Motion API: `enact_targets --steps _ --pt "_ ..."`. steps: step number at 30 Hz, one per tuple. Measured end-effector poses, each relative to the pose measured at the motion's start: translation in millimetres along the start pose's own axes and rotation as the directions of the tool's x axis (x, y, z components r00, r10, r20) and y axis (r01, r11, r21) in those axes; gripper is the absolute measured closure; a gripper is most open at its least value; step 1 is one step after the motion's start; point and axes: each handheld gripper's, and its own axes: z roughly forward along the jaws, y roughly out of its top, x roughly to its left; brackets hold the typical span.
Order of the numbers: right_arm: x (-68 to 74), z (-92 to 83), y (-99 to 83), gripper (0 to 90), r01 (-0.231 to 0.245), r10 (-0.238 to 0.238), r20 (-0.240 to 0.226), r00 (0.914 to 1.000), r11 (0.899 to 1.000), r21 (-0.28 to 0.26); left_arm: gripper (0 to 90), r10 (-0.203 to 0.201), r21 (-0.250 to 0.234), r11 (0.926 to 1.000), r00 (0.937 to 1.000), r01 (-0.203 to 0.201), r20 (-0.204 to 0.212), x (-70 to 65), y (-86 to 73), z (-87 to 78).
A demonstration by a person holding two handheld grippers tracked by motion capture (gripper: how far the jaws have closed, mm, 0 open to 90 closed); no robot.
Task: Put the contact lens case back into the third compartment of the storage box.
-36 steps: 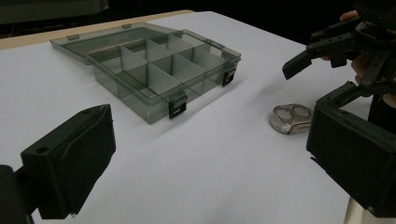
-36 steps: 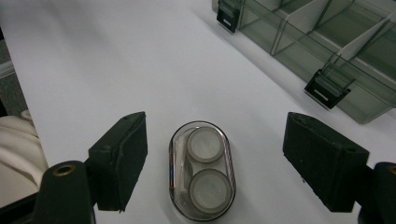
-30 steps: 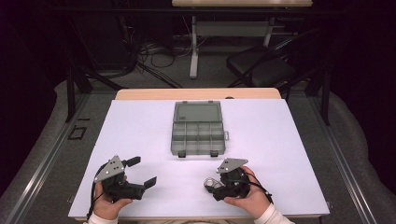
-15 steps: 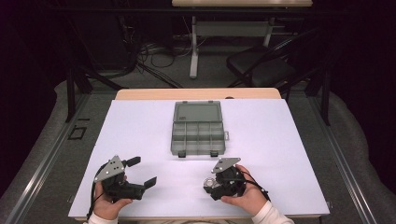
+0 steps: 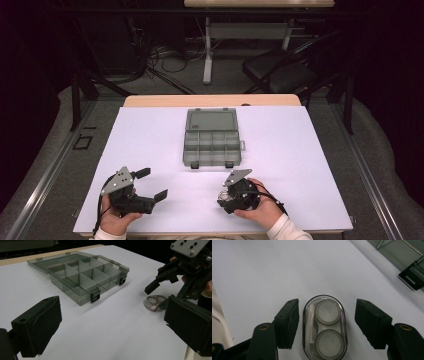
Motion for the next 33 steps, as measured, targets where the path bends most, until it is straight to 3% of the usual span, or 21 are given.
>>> enact_targets --steps 21,33 --pt "0.9 6.6 -2.2 43.3 -0.005 0.006 -0.022 0.9997 0.999 0.039 1.5 0.003 0.002 1.0000 1.0000 -0.003 -0.009 0.2 -0.2 0.1" --pt "1.2 6.9 -2.5 48.2 0.002 -0.001 -0.012 0.9999 0.999 0.043 1.5 0.004 0.000 1.0000 1.0000 -0.004 -0.005 0.4 -0.4 0.3"
